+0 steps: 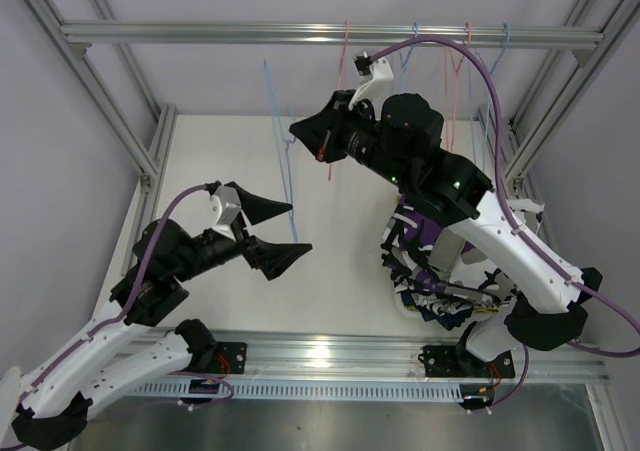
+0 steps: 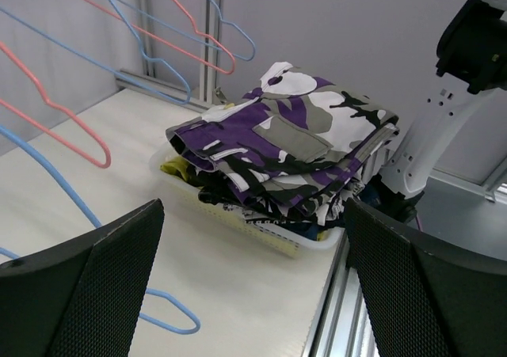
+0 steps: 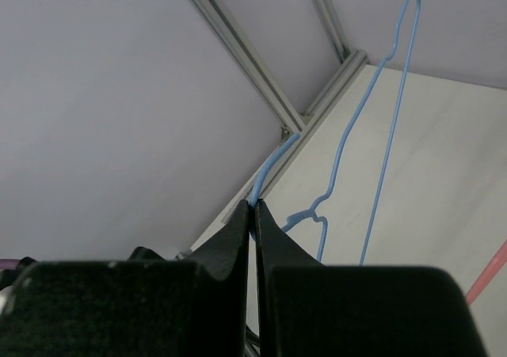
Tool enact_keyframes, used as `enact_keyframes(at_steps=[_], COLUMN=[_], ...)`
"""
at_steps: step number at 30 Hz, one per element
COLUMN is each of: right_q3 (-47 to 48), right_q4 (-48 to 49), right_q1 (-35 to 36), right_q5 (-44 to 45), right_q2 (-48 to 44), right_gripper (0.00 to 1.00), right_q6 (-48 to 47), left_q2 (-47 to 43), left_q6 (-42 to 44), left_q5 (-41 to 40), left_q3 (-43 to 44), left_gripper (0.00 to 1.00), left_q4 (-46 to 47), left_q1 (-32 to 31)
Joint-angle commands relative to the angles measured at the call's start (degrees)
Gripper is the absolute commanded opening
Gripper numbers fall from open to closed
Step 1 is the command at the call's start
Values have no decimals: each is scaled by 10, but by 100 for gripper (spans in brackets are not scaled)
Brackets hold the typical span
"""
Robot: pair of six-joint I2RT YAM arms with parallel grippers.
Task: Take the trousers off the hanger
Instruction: Place the hanger at the clothesline.
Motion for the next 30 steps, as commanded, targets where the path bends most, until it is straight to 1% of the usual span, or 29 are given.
enact_keyframes(at_steps=[1, 7, 10, 11, 16, 21, 22, 27, 30], right_q3=[-21, 16, 29, 32, 28, 7, 0, -16, -33], right_q4=[31, 23, 17, 16, 12, 35, 39, 60, 74], right_q1=[-6, -8, -8, -8, -8, -7, -8, -7, -7], right_q5=[16, -18, -25, -24, -30, -51, -74, -97, -107], right_q2=[-16, -14, -15, -19, -27, -38, -41, -48, -49], right_gripper=[0, 0, 0, 0, 0, 0, 0, 0, 0], right_q6=[-3, 14, 19, 20, 24, 37, 43, 56, 62], left_q2=[11, 63, 70, 70, 69, 73, 73, 72, 70], left_q6=[17, 23, 22, 23, 18, 14, 13, 12, 12], left_q5=[17, -55, -82, -103, -150, -145, -138, -118, -98], left_q3=[-2, 12, 12, 12, 8, 8, 7, 4, 4], left_gripper=[99, 99, 99, 99, 99, 99, 99, 100, 97], left_q4=[16, -18, -21, -22, -23, -19, -18, -8, -3], left_q1=[4, 4, 5, 5, 7, 8, 8, 8, 8])
